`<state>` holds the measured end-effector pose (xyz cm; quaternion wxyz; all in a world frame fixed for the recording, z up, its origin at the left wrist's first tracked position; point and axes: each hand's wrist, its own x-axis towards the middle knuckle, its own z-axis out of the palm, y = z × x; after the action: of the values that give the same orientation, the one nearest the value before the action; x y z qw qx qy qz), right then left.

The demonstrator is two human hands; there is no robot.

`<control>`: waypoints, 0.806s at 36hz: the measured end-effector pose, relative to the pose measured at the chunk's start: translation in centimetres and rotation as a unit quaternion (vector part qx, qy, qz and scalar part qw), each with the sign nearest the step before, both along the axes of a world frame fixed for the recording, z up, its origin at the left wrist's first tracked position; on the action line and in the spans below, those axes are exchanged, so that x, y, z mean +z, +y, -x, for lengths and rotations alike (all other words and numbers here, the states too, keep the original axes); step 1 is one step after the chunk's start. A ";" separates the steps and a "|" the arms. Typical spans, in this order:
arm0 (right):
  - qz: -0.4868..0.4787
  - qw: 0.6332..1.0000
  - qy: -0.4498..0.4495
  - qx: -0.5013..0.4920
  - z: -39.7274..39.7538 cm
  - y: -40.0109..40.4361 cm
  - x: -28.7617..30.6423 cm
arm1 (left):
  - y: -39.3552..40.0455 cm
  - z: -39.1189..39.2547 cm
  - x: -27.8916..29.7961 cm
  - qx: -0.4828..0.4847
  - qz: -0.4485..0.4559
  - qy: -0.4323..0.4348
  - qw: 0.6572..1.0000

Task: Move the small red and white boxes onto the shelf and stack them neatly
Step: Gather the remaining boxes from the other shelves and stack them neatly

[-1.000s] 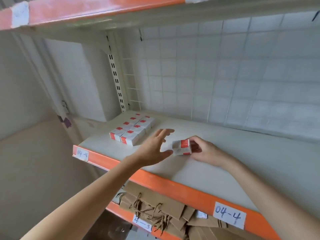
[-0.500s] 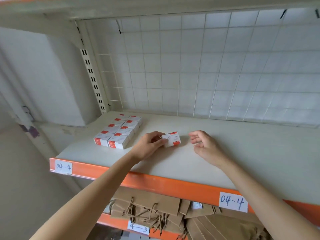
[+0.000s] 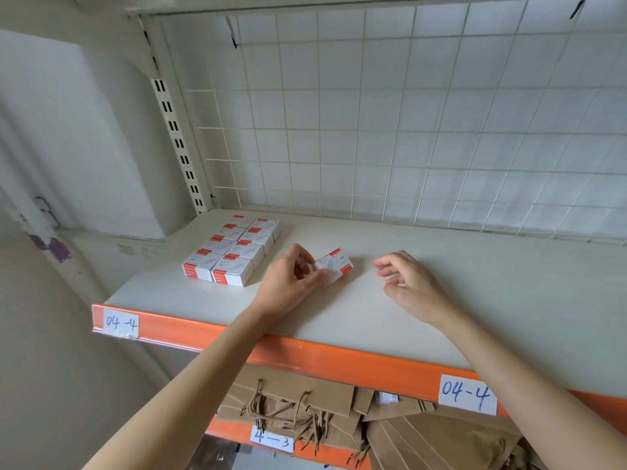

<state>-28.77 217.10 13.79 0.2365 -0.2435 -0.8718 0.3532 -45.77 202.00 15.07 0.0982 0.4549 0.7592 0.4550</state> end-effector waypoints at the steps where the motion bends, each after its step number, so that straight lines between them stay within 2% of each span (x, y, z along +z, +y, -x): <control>1: 0.001 1.000 -0.001 0.000 0.0 0.0 0.0 | -0.1 0.0 0.0 -0.007 0.009 0.016 1.000; 7: 0.014 1.000 -0.005 0.016 0.1 -0.2 0.1 | -0.4 -0.6 0.0 -0.082 0.062 0.103 0.989; 14: 0.025 0.992 -0.107 0.064 1.6 -1.3 2.3 | -1.0 -0.8 0.5 -0.129 0.078 0.148 0.978; 19: -0.049 0.984 -0.165 0.051 4.3 -2.6 2.8 | -2.3 0.9 1.5 -0.128 0.088 0.209 0.966; 25: -0.076 0.985 -0.141 0.065 7.7 -4.0 3.2 | -5.3 4.4 3.6 -0.087 0.081 0.262 0.958; 29: -0.070 0.991 -0.091 0.072 10.8 -5.3 4.5 | -7.7 7.3 4.5 -0.046 0.077 0.256 0.962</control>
<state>-39.57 211.80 18.31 0.1464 -0.1944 -0.9277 0.2832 -53.04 194.27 19.57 -0.0444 0.5820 0.7697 0.2587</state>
